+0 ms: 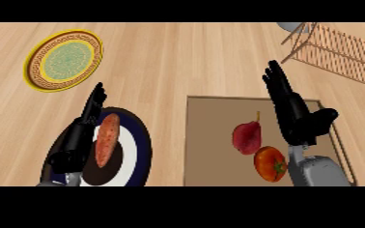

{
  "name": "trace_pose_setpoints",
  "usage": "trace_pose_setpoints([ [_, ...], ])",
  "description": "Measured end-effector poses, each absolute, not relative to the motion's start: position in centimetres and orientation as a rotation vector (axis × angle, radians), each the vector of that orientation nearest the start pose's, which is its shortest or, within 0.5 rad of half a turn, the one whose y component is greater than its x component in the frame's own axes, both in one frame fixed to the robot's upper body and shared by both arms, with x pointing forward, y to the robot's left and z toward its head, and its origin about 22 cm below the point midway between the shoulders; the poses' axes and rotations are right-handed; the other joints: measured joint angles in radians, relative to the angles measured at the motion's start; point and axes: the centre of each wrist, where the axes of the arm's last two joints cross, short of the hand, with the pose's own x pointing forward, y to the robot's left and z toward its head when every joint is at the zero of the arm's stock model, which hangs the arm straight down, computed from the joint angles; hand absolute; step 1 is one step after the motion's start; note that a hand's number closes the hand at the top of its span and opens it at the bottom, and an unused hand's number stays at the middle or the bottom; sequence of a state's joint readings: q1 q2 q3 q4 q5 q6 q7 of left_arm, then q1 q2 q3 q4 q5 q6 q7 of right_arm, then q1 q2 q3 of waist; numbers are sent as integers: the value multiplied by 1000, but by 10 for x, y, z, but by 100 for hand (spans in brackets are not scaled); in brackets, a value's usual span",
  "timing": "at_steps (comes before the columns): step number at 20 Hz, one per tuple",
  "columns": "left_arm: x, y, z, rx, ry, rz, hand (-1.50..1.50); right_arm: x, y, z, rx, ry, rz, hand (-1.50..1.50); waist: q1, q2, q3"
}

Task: Pick the pear from the tray and place it in the tiered shelf

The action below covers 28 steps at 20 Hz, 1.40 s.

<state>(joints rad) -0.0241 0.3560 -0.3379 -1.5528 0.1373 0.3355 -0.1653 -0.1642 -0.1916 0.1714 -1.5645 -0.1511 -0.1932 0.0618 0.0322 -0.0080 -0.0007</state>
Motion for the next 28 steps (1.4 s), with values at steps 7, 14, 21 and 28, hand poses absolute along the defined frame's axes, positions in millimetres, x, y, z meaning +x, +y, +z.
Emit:
trace_pose_setpoints([
  [7,247,265,30,205,-1655,-181,0,291,-262,95,-80,-1902,77,150,-36,8,-4],
  [14,251,278,52,151,-1587,-170,0,261,-299,64,-256,-1636,75,-150,-42,7,0],
  [21,248,275,55,139,-1572,-162,0,215,-302,80,-201,-1610,234,-150,-40,6,1],
  [28,255,274,62,138,-1570,-168,0,204,-303,130,-354,-1519,450,-150,-38,6,0],
])
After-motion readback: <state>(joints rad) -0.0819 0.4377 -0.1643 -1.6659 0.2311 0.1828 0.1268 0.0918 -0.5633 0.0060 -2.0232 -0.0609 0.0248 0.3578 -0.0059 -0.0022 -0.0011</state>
